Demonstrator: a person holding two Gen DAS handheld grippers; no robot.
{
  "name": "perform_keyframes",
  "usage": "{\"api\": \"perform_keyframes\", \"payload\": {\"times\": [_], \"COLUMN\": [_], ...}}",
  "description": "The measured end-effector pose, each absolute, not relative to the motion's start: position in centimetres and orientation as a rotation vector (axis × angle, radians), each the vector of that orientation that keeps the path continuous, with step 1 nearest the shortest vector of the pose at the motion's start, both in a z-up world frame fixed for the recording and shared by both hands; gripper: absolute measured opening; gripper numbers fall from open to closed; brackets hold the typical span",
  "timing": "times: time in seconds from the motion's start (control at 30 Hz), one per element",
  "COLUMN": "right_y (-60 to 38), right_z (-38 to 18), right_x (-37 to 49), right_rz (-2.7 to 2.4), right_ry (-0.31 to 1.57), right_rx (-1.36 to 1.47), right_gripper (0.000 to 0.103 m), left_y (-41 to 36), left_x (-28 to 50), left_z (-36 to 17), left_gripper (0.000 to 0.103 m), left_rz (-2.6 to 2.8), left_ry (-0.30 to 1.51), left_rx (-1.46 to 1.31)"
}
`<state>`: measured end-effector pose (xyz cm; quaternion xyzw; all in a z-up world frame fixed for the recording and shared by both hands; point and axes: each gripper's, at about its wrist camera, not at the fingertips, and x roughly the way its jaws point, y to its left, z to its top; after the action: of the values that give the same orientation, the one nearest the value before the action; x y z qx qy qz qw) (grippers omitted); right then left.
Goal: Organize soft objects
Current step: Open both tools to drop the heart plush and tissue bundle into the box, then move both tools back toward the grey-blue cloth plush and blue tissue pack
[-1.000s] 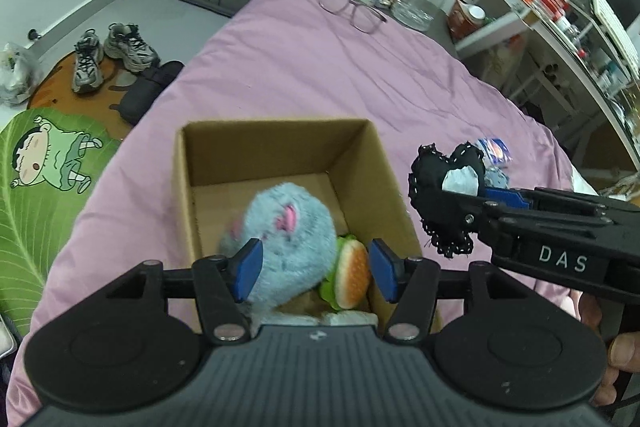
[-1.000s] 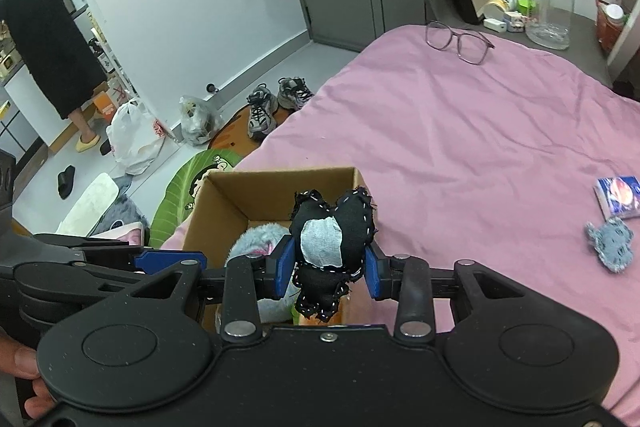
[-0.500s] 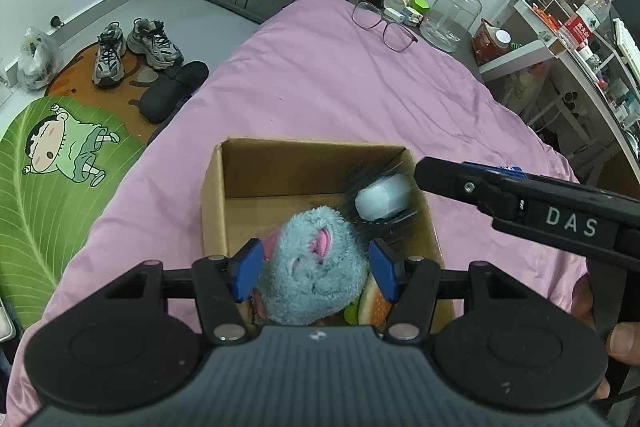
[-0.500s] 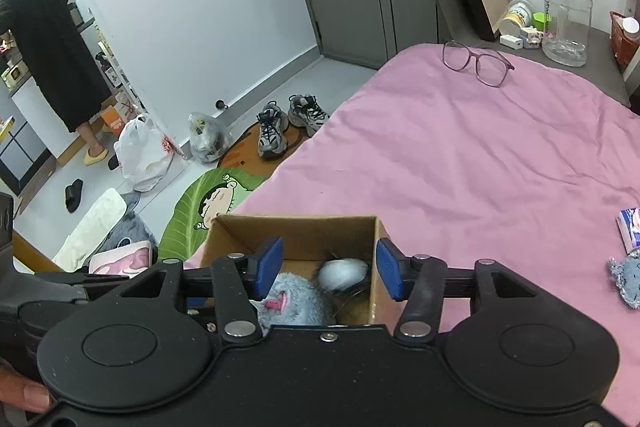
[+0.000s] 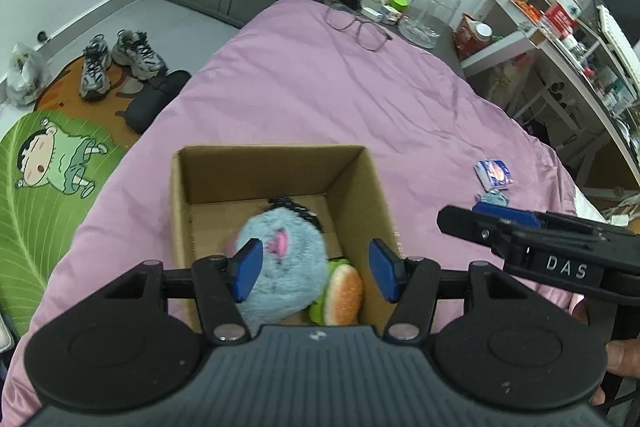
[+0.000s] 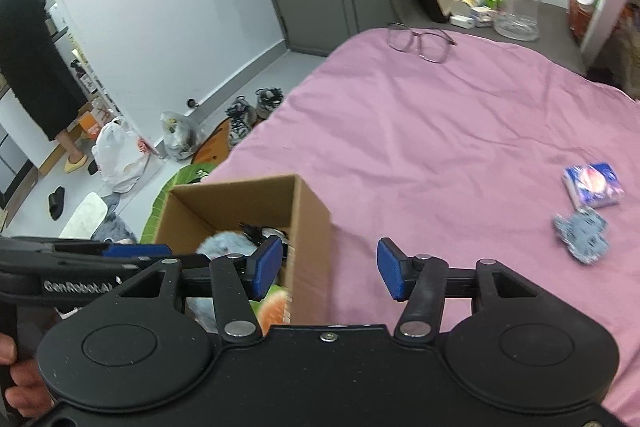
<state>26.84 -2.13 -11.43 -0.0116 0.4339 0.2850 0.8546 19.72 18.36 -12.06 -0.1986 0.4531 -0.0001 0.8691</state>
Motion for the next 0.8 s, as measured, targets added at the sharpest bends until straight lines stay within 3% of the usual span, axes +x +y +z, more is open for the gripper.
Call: {"api": "perform_keyframes", "payload": {"times": [0.3,0.8], "right_y": [-7.2,-14.7], "right_z": [-11.8,-13.0], "right_x": [27.1,29.7], "right_rz": [0.518,0.432], "right_ry": [0.917,0.920], "right_rx": [0.003,0.080], "right_gripper": [0.064,0.065], "left_y": [15.2,9.6], "left_x": [20.5,23.9], "left_z": [-11.2,-10.8], "left_gripper": [0.057,0.057], "left_rz": [-0.045,-0.083], "left_ry": [0.948,0.967], "left_rx": [-0.375,-0.323]}}
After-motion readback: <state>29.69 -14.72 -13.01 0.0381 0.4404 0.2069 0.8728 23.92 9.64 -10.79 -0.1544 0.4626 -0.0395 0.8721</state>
